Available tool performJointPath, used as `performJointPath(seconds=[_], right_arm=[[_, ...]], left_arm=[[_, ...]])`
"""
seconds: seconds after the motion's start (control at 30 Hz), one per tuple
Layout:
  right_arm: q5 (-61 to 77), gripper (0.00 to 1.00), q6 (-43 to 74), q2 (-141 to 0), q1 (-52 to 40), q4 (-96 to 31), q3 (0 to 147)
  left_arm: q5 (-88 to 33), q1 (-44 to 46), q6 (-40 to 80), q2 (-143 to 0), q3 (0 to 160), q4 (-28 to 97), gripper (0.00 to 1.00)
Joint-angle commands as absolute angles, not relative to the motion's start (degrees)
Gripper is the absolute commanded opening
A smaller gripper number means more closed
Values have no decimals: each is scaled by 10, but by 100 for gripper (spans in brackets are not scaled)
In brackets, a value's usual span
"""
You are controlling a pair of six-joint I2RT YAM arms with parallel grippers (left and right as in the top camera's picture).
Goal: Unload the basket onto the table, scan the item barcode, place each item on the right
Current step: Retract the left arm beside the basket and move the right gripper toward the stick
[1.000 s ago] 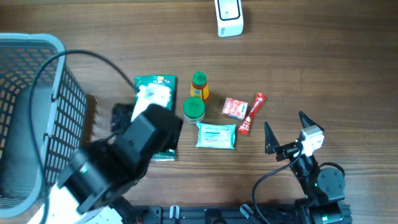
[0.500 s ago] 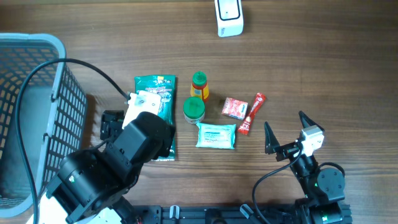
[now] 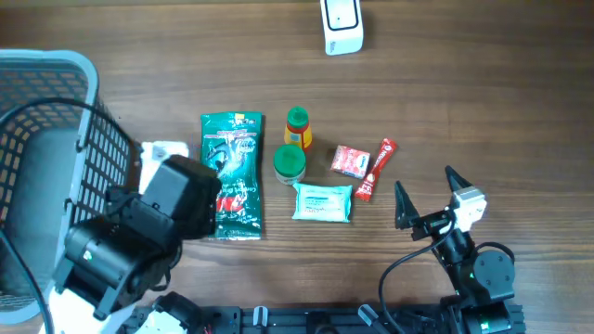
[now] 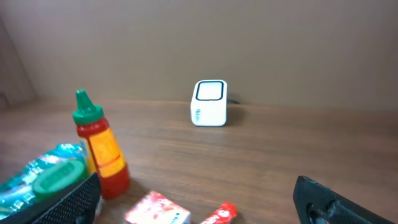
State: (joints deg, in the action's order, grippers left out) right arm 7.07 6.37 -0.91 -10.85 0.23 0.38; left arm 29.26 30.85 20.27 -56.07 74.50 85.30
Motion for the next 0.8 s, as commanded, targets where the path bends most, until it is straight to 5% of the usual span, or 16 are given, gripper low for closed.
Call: performJointPath(seconds=[0.0,0.17,0.4,0.77], right_arm=[[77,100,320,-8,-111,4,3],[20,100,630,-8,-111,1,3],[87,100,495,-44,-111,-15,19],[106,100,338,-398,-111,-137,297]], left_arm=[[286,279,215,-560,743,853,100],[286,278,215,-560,743,853,100],[286,278,215,-560,743,853,100],[286,278,215,-560,743,853,100]])
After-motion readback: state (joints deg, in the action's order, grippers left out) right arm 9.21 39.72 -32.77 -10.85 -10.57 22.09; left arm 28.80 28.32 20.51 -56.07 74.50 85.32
